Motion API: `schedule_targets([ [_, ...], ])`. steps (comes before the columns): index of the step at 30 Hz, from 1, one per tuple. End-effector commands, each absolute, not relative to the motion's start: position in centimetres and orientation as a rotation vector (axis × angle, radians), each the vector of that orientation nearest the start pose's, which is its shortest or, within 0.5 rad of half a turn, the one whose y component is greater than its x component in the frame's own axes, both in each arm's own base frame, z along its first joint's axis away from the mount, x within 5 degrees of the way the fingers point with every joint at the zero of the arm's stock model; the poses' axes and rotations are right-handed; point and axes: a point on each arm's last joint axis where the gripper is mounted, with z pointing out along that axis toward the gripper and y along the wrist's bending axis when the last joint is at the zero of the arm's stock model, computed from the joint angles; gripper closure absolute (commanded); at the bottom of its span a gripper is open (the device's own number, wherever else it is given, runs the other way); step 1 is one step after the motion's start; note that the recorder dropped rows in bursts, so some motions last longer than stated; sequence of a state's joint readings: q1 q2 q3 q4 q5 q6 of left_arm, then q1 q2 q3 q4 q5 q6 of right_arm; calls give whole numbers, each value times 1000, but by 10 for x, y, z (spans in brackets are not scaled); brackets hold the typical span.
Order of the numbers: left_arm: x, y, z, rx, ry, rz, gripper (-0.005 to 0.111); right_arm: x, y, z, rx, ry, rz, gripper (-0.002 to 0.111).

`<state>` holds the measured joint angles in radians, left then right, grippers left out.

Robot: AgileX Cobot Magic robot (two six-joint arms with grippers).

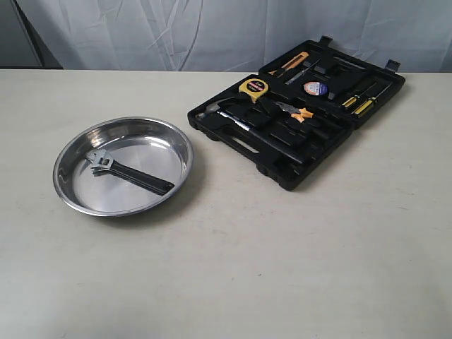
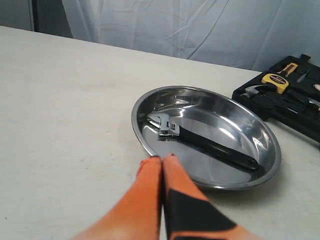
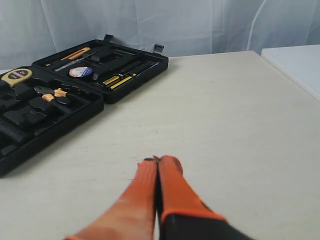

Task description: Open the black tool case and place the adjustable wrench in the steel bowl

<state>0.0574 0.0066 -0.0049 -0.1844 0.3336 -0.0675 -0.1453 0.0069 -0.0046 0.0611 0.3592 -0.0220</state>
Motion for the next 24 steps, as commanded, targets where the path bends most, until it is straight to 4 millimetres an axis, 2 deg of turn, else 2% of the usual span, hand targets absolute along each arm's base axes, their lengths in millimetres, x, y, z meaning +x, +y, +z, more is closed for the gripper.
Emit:
schedule_targets([
  [1,54,-2,186,-230,1775,-177,107,53,-6,182,153,1827,-65,108],
  [5,56,1,194,-206,1682,-138,107,53,-6,182,153,1827,-65,108],
  [24,56,1,193,-180,1697,-103,107,53,-6,182,153,1827,-65,108],
])
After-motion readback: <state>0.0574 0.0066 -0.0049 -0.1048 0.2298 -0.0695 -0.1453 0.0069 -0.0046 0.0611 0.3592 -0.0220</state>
